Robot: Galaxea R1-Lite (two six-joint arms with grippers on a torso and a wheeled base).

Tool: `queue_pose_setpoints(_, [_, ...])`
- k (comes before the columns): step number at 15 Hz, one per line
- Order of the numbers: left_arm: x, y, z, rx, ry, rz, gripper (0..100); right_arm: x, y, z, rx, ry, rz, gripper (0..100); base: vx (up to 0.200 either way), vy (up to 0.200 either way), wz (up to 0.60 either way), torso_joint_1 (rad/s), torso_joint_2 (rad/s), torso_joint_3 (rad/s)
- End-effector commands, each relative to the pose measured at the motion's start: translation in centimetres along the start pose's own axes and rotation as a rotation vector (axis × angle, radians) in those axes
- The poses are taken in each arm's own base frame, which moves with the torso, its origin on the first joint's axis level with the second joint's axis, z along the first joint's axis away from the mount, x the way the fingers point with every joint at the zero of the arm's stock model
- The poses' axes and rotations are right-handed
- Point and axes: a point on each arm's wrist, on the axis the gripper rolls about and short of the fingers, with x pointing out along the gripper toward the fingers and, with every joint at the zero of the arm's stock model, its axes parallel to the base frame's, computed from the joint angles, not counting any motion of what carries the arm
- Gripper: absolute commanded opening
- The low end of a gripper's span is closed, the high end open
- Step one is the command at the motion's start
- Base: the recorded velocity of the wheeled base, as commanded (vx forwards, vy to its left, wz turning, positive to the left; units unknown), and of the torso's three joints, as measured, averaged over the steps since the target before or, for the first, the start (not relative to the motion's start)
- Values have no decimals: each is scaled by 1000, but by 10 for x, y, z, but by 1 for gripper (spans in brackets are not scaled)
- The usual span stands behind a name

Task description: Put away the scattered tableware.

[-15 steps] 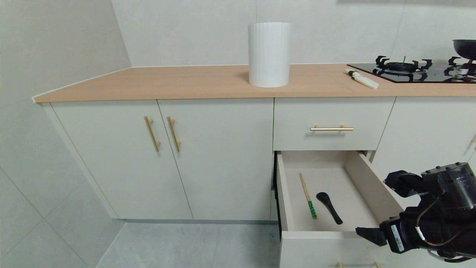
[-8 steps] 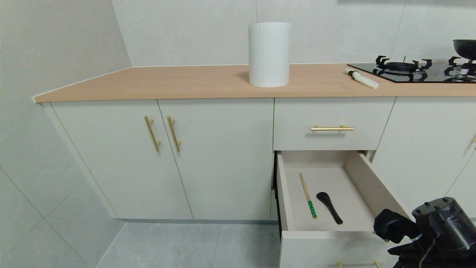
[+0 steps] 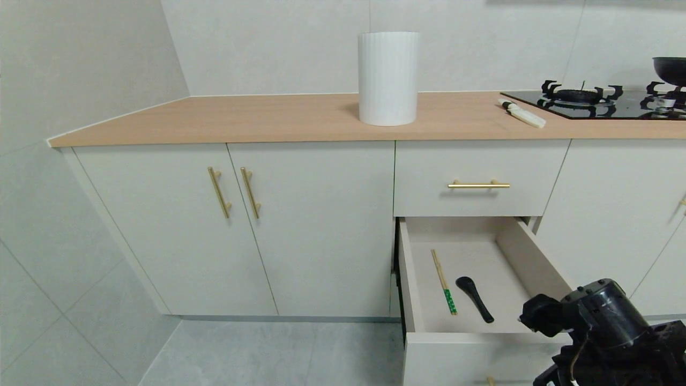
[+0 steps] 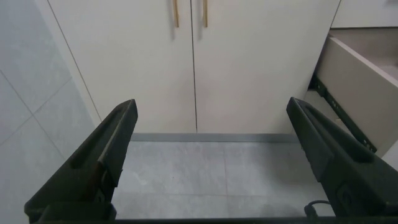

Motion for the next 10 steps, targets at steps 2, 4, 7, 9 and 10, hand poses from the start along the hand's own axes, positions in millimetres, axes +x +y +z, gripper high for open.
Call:
queue_pose_setpoints(2, [0, 0, 0, 0, 0, 1, 100, 16, -3, 18, 121, 4, -80, 100, 0, 0, 0, 0, 0, 0])
queue_pose_setpoints(4, [0, 0, 0, 0, 1, 1, 100, 22, -8, 29, 187, -11, -121, 100, 0, 0, 0, 0, 0, 0])
queue_pose_setpoints(7, [0, 0, 0, 0, 1, 0, 100, 31, -10, 38, 247, -23, -195, 100, 0, 0, 0, 0, 0, 0])
queue_pose_setpoints(9, [0, 0, 0, 0, 0, 1, 100, 37, -11, 43, 286, -26, -216, 100, 0, 0, 0, 0, 0, 0])
queue_pose_setpoints(10, [0, 0, 0, 0, 1, 0, 100, 42, -11, 47, 308, -27, -220, 100, 0, 0, 0, 0, 0, 0])
